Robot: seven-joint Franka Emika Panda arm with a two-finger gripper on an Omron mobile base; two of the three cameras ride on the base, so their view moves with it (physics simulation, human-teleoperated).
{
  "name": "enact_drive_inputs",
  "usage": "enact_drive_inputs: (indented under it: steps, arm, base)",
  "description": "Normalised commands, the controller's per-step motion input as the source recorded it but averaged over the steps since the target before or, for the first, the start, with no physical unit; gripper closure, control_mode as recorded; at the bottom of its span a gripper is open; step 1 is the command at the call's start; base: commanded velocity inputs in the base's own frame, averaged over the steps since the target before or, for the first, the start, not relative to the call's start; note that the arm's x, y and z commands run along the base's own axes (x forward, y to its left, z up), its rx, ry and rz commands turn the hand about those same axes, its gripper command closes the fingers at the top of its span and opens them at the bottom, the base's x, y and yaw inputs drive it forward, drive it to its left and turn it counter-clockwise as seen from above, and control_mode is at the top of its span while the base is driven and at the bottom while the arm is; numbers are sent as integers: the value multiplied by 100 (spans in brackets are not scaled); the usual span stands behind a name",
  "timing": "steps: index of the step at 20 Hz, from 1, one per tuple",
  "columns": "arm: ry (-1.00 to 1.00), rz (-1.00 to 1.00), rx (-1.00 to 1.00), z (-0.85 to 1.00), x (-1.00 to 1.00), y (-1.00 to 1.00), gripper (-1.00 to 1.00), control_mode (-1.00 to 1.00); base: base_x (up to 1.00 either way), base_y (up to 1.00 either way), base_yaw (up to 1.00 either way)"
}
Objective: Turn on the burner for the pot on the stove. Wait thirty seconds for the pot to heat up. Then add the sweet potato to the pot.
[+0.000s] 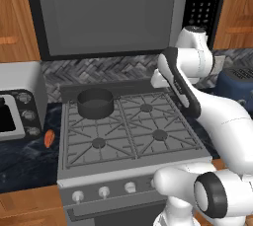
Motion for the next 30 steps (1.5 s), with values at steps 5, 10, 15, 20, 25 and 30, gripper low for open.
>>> enact_drive_inputs:
  steps: [5,10,15,20,25,30]
  arm:
    - [0,0,0,0,-9,0,-100,-100]
    - [0,2,-5,-6,-25,18,-100,-100]
    - [-10,6,-8,-1,-48,38,-100,-100]
    - [-17,10,-9,-4,-60,40,-100,-100]
    - [-22,11,-11,-5,-55,38,-100,-100]
    - [-21,10,-11,-6,-58,41,-100,-100]
  base:
    - [0,0,0]
    - [0,0,0]
    - [0,0,0]
    - [0,0,0]
    - [0,0,0]
    - [0,0,0]
